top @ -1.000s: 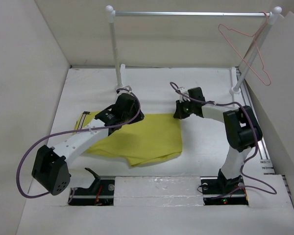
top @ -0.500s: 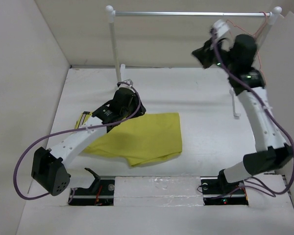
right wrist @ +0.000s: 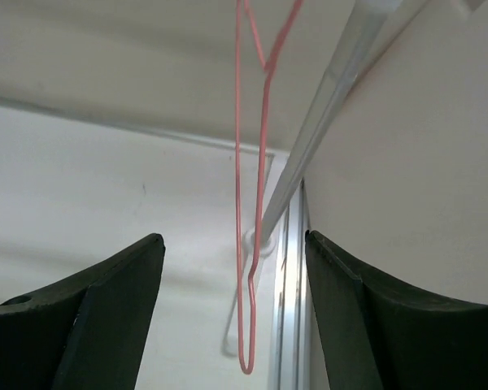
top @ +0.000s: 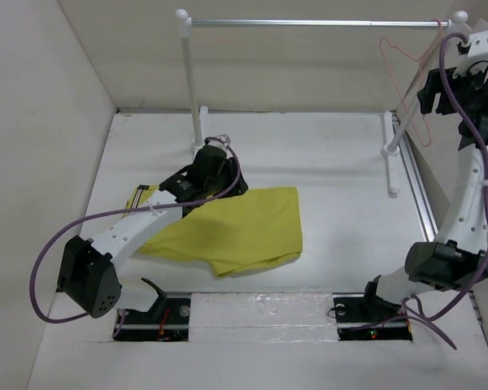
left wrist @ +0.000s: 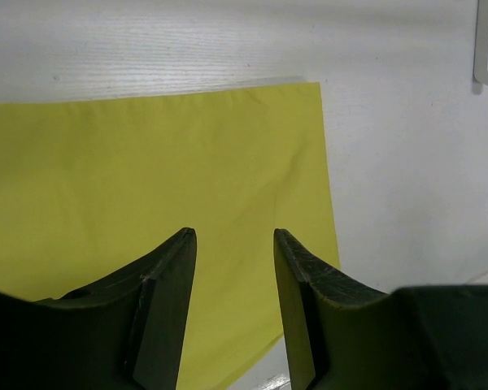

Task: Place the trousers on the hanger
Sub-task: Pick up the hanger from the clothesline.

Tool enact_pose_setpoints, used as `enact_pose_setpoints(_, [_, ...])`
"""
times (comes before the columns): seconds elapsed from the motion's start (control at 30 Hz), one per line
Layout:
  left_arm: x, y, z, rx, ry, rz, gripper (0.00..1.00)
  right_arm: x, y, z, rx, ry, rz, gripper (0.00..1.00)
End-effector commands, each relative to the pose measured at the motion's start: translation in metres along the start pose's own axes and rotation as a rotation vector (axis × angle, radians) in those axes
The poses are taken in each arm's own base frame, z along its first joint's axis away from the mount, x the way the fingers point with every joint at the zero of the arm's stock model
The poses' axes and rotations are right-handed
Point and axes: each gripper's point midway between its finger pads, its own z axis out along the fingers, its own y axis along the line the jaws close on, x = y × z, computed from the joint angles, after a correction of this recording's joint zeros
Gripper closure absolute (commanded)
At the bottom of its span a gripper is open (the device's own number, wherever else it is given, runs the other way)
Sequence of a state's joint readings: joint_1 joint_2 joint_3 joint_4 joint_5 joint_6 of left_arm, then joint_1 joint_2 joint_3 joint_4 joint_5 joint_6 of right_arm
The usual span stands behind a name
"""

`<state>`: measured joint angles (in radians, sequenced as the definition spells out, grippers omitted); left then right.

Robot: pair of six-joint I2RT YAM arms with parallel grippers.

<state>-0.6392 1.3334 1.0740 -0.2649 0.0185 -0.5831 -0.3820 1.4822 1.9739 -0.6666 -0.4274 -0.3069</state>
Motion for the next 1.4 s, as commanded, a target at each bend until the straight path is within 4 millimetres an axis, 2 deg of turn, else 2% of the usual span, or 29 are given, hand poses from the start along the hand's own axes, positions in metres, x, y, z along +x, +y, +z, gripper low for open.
enact_pose_setpoints(0.0, [-0.014, -0.017, -0.003, 0.068, -0.026, 0.029, 0.61, 0.037, -0.004, 0.0, -0.015, 0.102, 0.02, 0.25])
enact_pose_setpoints(0.07, [-0.013, -0.017, -0.003, 0.07, -0.019, 0.034, 0.6, 0.049, -0.013, 0.005, -0.016, 0.111, 0.03, 0.25])
enact_pose_setpoints(0.13, [-0.011, -0.016, -0.003, 0.071, -0.015, 0.037, 0.6, 0.057, -0.011, 0.013, -0.058, 0.121, 0.041, 0.25])
enact_pose_setpoints(0.17, [-0.01, -0.016, -0.002, 0.07, -0.011, 0.04, 0.6, 0.069, -0.015, 0.021, -0.069, 0.145, 0.054, 0.25])
enact_pose_setpoints(0.3, [-0.005, -0.013, 0.0, 0.066, -0.001, 0.043, 0.61, 0.093, -0.012, 0.039, -0.129, 0.19, 0.065, 0.28])
enact_pose_setpoints(0.4, [-0.003, -0.013, 0.001, 0.069, 0.005, 0.037, 0.61, 0.096, -0.007, 0.049, -0.158, 0.171, 0.066, 0.34])
enact_pose_setpoints(0.57, [-0.002, -0.014, 0.004, 0.073, 0.012, 0.031, 0.61, 0.104, -0.002, 0.063, -0.163, 0.165, 0.074, 0.39])
enact_pose_setpoints(0.63, [-0.001, -0.013, 0.005, 0.069, 0.013, 0.03, 0.61, 0.107, 0.002, 0.067, -0.173, 0.165, 0.077, 0.47])
enact_pose_setpoints(0.67, [-0.001, -0.013, 0.005, 0.07, 0.012, 0.028, 0.61, 0.106, 0.007, 0.07, -0.179, 0.161, 0.068, 0.52])
enact_pose_setpoints(0.73, [0.0, -0.013, 0.006, 0.068, 0.015, 0.022, 0.61, 0.097, 0.016, 0.071, -0.159, 0.13, 0.051, 0.89])
enact_pose_setpoints(0.77, [0.0, -0.012, 0.006, 0.067, 0.014, 0.022, 0.61, 0.094, 0.018, 0.071, -0.152, 0.122, 0.05, 0.93])
enact_pose_setpoints(0.8, [0.0, -0.012, 0.006, 0.067, 0.014, 0.022, 0.61, 0.094, 0.018, 0.071, -0.152, 0.121, 0.05, 0.93])
enact_pose_setpoints(0.83, [-0.001, -0.013, 0.006, 0.066, 0.013, 0.019, 0.61, 0.083, 0.02, 0.067, -0.141, 0.087, 0.033, 0.97])
enact_pose_setpoints(0.87, [-0.002, -0.013, 0.006, 0.064, 0.01, 0.019, 0.61, 0.08, 0.024, 0.066, -0.127, 0.087, 0.033, 1.0])
enact_pose_setpoints(1.03, [-0.008, -0.02, 0.004, 0.082, 0.007, 0.03, 0.55, 0.051, 0.024, 0.05, -0.027, 0.05, 0.002, 1.0])
enact_pose_setpoints(1.07, [-0.009, -0.021, 0.003, 0.083, 0.01, 0.037, 0.54, 0.041, 0.018, 0.041, 0.018, 0.03, 0.001, 1.0])
enact_pose_setpoints(1.13, [-0.022, -0.03, -0.001, 0.104, -0.012, 0.056, 0.49, 0.029, 0.024, 0.036, 0.025, 0.004, 0.0, 1.0])
enact_pose_setpoints(1.17, [-0.023, -0.031, -0.003, 0.097, -0.003, 0.062, 0.48, 0.021, 0.02, 0.029, 0.056, -0.01, 0.001, 1.0])
enact_pose_setpoints(1.23, [-0.044, -0.045, -0.014, 0.125, -0.047, 0.081, 0.44, 0.013, 0.024, 0.023, 0.069, -0.027, -0.008, 1.0])
enact_pose_setpoints(1.3, [-0.066, -0.063, -0.029, 0.175, -0.104, 0.091, 0.42, 0.008, 0.021, 0.015, 0.093, -0.035, -0.007, 1.0])
enact_pose_setpoints(1.37, [-0.076, -0.076, -0.038, 0.218, -0.114, 0.101, 0.39, 0.014, 0.025, 0.014, 0.076, -0.015, 0.0, 1.0])
